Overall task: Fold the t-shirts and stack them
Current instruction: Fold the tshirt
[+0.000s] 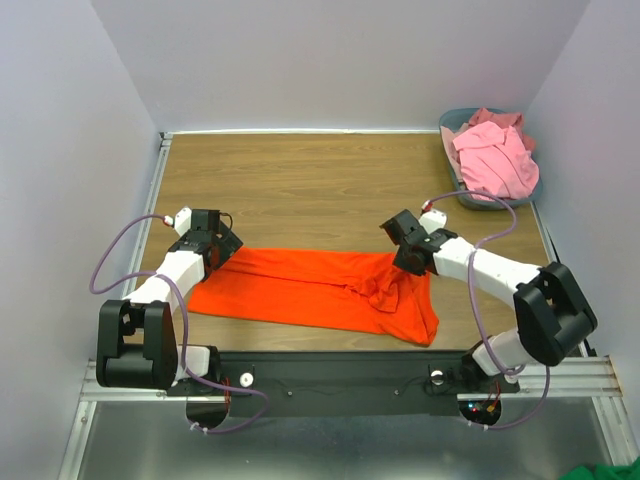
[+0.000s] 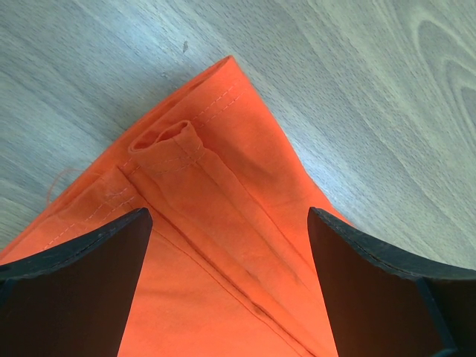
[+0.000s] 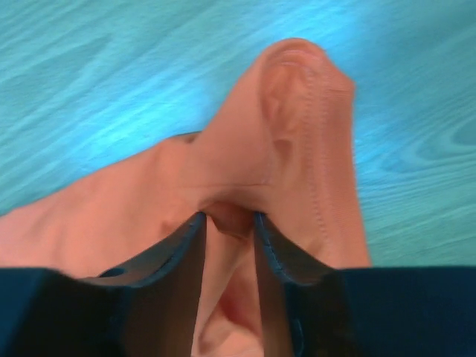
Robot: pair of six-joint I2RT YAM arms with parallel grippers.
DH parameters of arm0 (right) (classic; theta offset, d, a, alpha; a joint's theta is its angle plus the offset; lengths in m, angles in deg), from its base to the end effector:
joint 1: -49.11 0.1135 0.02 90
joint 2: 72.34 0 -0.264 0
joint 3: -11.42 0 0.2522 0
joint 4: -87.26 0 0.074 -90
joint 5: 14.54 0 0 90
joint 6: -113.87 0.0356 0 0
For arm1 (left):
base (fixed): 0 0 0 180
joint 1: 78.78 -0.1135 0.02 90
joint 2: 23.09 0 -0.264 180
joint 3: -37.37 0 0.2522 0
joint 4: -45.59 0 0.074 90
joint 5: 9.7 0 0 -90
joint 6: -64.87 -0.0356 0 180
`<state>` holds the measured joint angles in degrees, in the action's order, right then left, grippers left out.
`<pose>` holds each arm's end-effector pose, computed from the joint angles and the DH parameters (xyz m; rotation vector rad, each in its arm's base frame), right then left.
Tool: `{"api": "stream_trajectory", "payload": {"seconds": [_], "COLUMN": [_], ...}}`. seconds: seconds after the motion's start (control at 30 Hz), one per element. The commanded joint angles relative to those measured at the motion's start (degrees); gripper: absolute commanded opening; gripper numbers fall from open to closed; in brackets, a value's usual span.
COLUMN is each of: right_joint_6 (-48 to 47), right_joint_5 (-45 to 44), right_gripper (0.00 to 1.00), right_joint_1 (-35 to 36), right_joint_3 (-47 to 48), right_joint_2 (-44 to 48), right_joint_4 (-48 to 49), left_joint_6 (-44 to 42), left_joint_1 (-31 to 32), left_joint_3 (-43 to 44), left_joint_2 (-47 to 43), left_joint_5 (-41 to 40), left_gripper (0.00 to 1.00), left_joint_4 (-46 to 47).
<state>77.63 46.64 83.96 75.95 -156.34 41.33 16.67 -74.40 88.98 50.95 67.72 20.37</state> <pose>0.2346 0.1425 0.1963 0.5467 2.4335 -0.0787 0.2536 -0.0117 0.1907 -0.8588 2.2194 -0.1201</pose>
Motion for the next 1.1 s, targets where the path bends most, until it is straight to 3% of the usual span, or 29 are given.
{"api": "stream_trajectory", "payload": {"seconds": [0.0, 0.13, 0.47, 0.6, 0.7, 0.77, 0.8, 0.97, 1.0, 1.07], "right_joint_6": [0.6, 0.0, 2.5, 5.6, 6.1, 6.0, 5.2, 1.6, 0.7, -1.2], "right_joint_5": [-4.8, -5.5, -0.7, -0.6, -1.0, -1.0, -0.7, -1.0, -1.1, -0.5], "right_gripper": [0.22, 0.0, 0.0, 0.06, 0.27, 0.46, 0.61, 0.76, 0.95, 1.0], "right_joint_1": [-1.0, -2.8, -3.6, -3.6, -3.6, -3.5, -3.5, -3.5, -3.5, -3.6], "right_joint_3": [-2.2, -5.0, -11.0, -14.7, -15.6, -15.6, -14.7, -7.3, -6.0, -2.8], "right_joint_2": [4.0, 8.4, 15.9, 15.0, 13.9, 13.0, 12.8, 16.4, 17.6, 21.3], "right_joint_4": [-1.8, -2.8, -5.0, -5.0, -5.2, -5.3, -5.4, -9.6, -9.8, -9.9], "left_joint_6": [-0.5, -0.5, -0.2, -0.1, -0.1, 0.1, 0.3, 0.8, 0.9, 0.7], "left_joint_1": [-0.4, -0.5, -0.9, -1.0, -1.1, -1.1, -1.1, -1.1, -1.1, -1.1], "left_joint_3": [-0.5, -0.4, -0.5, -0.6, -0.4, -0.2, 0.0, 2.6, 3.2, 4.9], "left_joint_2": [-1.8, -1.8, -1.5, -1.4, -1.4, -1.8, -2.1, -5.7, -6.4, -8.2], "left_joint_5": [-2.3, -2.3, -2.8, -2.9, -3.1, -3.1, -3.1, -1.3, -0.8, 1.1], "left_gripper": [0.98, 0.98, 0.98, 0.99, 0.98, 0.98, 0.98, 0.98, 0.98, 0.98], "left_joint_4": [-0.8, -0.8, -1.2, -1.2, -1.7, -1.9, -2.6, -3.9, -4.3, -4.6]}}
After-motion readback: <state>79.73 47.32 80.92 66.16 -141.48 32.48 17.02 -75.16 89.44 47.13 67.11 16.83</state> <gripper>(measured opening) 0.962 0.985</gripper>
